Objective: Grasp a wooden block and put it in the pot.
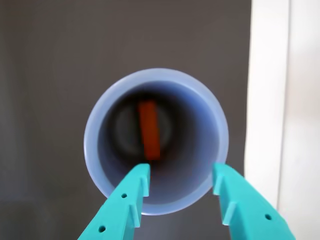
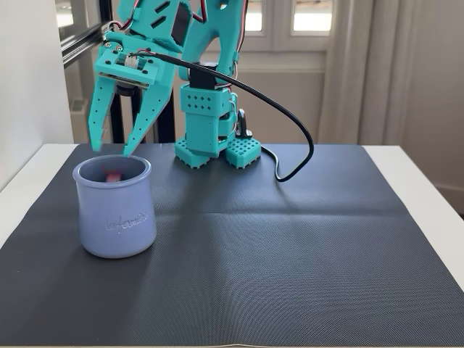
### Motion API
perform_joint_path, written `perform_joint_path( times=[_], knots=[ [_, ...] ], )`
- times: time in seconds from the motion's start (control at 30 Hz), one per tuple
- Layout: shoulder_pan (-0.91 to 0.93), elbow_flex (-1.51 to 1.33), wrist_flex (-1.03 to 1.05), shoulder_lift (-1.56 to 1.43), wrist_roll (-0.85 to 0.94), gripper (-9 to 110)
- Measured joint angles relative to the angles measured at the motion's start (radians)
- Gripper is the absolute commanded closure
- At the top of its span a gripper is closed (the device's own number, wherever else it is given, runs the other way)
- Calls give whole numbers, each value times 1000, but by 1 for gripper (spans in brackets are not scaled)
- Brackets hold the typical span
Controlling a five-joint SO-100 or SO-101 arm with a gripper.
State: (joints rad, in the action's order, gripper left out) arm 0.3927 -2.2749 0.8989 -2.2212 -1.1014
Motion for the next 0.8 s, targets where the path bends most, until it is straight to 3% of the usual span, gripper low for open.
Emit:
perform_joint_path(
  times=[0.1, 0.3, 0.43, 0.7, 0.8],
  knots=[
    [0, 0, -2, 0, 0, 101],
    [-14, 0, -5, -21, 127, 101],
    [-52, 0, -5, -115, 275, 101],
    [-176, -124, -9, -431, 808, 101],
    [-199, -239, -9, -558, 873, 101]
  ],
)
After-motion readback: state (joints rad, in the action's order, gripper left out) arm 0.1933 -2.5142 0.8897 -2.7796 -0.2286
